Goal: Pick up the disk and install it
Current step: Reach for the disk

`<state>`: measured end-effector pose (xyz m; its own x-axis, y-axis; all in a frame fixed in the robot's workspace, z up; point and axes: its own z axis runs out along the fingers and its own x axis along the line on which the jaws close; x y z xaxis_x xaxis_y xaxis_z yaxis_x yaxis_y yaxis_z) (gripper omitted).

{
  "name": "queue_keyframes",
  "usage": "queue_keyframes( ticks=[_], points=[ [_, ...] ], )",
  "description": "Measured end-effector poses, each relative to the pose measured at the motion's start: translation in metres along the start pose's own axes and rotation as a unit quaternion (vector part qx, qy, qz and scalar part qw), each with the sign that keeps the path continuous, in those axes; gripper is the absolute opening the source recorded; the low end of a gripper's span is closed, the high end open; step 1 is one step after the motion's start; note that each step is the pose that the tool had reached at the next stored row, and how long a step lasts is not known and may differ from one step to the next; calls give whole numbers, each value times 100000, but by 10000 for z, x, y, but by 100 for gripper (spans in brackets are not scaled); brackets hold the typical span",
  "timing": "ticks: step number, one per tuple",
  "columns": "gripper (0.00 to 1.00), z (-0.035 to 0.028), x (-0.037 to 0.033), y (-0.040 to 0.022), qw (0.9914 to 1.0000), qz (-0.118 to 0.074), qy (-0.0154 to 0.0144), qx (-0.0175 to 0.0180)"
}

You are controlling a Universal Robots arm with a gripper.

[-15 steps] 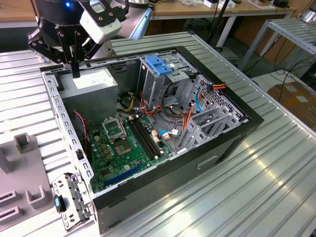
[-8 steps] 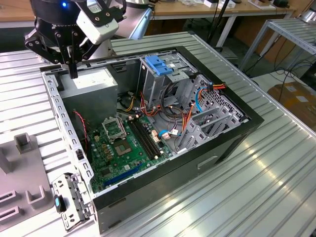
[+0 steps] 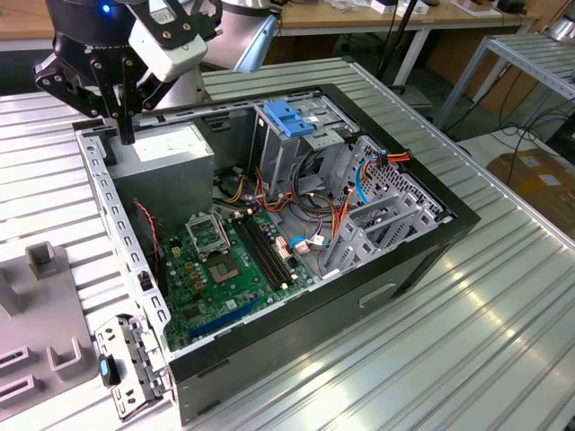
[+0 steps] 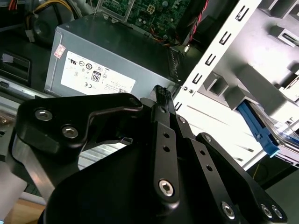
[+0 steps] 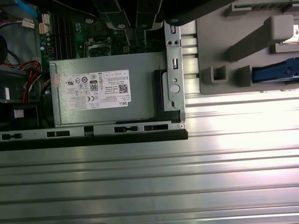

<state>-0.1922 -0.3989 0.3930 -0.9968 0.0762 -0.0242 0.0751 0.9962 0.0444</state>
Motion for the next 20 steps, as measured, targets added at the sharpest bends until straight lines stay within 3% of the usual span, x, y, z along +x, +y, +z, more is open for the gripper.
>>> queue_keyframes(
  ticks=[20],
  points=[
    [11,-2,141,-11,100000,2,25,2]
  ],
)
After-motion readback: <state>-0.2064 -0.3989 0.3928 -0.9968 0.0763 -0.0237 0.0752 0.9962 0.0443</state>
